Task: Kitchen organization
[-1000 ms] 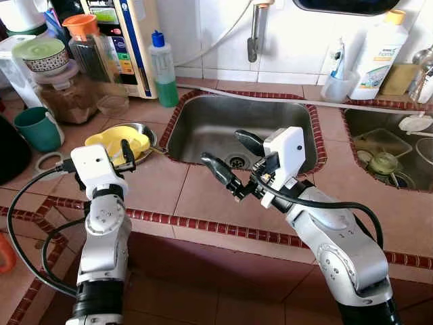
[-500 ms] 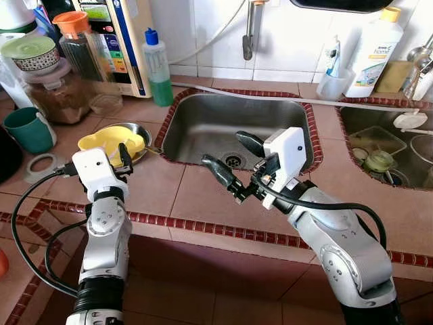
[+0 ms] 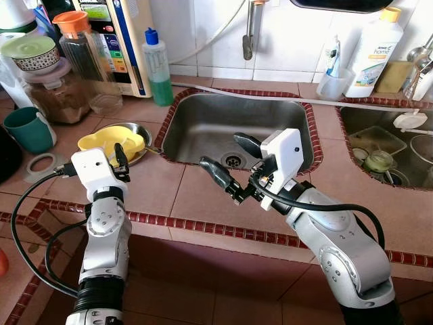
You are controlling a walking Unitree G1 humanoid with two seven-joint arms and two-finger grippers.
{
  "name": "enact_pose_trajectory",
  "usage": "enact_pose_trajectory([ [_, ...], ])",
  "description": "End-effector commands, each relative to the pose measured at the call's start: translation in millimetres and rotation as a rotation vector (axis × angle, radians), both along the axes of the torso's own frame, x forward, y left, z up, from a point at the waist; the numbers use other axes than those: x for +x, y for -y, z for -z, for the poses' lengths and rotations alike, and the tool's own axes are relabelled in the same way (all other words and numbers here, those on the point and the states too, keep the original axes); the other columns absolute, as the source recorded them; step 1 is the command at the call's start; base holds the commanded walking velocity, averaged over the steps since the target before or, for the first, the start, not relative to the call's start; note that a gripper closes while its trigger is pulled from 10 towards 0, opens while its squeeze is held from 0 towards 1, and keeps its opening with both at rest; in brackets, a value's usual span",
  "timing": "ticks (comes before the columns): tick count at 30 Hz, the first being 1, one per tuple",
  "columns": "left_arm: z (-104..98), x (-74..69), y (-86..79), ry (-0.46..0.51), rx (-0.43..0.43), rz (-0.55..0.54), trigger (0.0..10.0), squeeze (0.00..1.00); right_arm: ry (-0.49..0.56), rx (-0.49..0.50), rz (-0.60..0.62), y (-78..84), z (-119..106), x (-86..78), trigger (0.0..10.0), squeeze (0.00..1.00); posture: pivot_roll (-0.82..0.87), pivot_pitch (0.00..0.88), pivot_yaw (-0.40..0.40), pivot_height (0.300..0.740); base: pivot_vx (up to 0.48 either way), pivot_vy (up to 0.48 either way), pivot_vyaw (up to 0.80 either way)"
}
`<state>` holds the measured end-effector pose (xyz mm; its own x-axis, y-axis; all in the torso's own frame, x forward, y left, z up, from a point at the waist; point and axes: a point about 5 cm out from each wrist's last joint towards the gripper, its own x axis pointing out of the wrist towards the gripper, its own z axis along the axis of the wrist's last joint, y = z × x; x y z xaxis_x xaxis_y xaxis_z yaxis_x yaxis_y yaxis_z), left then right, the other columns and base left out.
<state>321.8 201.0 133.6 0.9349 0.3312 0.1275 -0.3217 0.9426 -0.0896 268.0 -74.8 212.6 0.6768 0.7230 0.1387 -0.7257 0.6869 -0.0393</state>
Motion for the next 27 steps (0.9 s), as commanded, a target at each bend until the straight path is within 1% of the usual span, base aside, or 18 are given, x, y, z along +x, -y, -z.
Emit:
enact_pose_trajectory([
  [1,-1.8,1.7,-1.0,0.008,0.007,0.003,0.0,0.0,0.023,0.001,-0.01,-1.7,-4.6,-3.0,10.0,0.0,-0.09,0.084,0.048,0.74,0.0,0.0,0.0],
  [17,-6.4,2.9,-3.6,0.021,0.025,-0.007,0.0,0.0,0.022,0.008,0.014,-0.4,-4.4,0.1,10.0,0.0,-0.09,0.084,0.048,0.74,0.0,0.0,0.0],
  [26,-12.2,3.0,-3.5,0.045,0.075,-0.004,0.0,0.0,0.027,0.011,0.031,0.5,-4.1,1.4,10.0,0.0,-0.08,0.084,0.048,0.74,0.0,0.0,0.0],
  [27,-13.5,3.2,-3.1,0.05,0.081,-0.003,0.3,0.0,0.028,0.011,0.032,0.5,-4.3,1.7,10.0,0.0,-0.08,0.084,0.048,0.74,0.0,0.0,0.0],
])
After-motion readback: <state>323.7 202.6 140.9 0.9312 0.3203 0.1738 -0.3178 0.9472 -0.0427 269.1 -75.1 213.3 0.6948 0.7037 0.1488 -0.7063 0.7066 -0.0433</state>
